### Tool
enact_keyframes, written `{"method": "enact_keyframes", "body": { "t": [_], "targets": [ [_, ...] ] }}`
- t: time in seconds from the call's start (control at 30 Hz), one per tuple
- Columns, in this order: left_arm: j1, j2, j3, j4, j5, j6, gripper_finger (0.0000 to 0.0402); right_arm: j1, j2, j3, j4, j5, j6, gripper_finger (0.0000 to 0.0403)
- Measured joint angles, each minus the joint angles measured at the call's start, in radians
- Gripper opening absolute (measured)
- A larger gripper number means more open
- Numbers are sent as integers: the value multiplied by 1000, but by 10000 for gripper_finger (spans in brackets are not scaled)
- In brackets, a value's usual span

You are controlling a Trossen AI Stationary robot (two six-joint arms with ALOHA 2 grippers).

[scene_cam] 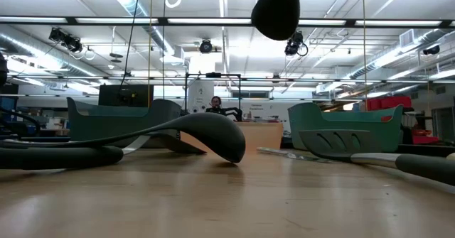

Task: Pick & Place Kitchen Items
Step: Put the black ladle into the blue bin

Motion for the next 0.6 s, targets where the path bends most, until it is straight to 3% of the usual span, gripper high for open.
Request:
{"method": "enact_keyframes", "body": {
  "t": [0.23, 0.6],
  "targets": [
    [0, -3, 0, -8, -1, 1, 84, 0, -51, 0, 1, -5, 16, 204],
    [1, -13, 0, -39, -3, 3, 84, 1, -170, 0, -46, -8, 13, 208]
  ]
}}
